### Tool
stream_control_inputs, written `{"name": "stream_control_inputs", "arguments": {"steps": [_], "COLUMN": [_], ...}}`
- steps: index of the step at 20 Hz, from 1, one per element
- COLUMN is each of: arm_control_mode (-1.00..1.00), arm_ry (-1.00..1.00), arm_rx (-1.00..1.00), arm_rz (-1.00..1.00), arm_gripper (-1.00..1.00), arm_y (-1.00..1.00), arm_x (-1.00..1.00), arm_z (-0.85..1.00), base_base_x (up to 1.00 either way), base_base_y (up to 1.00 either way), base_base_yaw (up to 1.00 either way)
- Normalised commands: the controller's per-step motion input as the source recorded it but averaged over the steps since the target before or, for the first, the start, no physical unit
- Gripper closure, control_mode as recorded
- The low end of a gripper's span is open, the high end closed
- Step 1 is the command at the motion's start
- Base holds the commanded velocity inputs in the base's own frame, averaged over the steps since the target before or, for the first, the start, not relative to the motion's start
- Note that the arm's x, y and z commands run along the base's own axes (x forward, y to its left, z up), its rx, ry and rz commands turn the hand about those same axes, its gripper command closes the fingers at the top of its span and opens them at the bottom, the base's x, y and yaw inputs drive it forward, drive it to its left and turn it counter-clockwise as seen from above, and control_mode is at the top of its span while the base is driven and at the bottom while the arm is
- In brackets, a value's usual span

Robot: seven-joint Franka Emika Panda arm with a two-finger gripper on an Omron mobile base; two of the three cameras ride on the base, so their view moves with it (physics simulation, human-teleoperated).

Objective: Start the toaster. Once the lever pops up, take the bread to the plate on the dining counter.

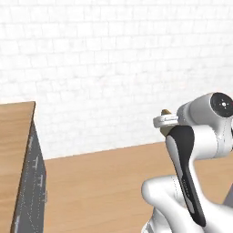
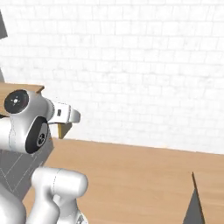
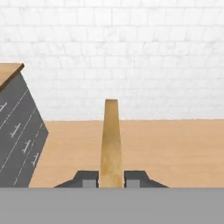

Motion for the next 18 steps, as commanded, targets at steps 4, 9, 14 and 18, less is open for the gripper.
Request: {"name": "stream_control_inputs", "arguments": {"steps": [4, 9, 14, 18], "arm_control_mode": [1.00, 1.00, 1.00, 1.00], "arm_ry": [0.00, 0.00, 0.00, 0.00], "arm_rx": [0.00, 0.00, 0.00, 0.00], "arm_rz": [0.00, 0.00, 0.00, 0.00], "arm_gripper": [1.00, 1.00, 1.00, 1.00], "arm_y": [0.00, 0.00, 0.00, 0.00], "arm_x": [0.00, 0.00, 0.00, 0.00], "arm_z": [0.00, 0.00, 0.00, 0.00], "base_base_x": [0.00, 0.00, 0.00, 0.00], "base_base_y": [-0.01, 0.00, 0.10, 0.38], "base_base_yaw": [-0.95, -0.95, -0.93, -0.82]}}
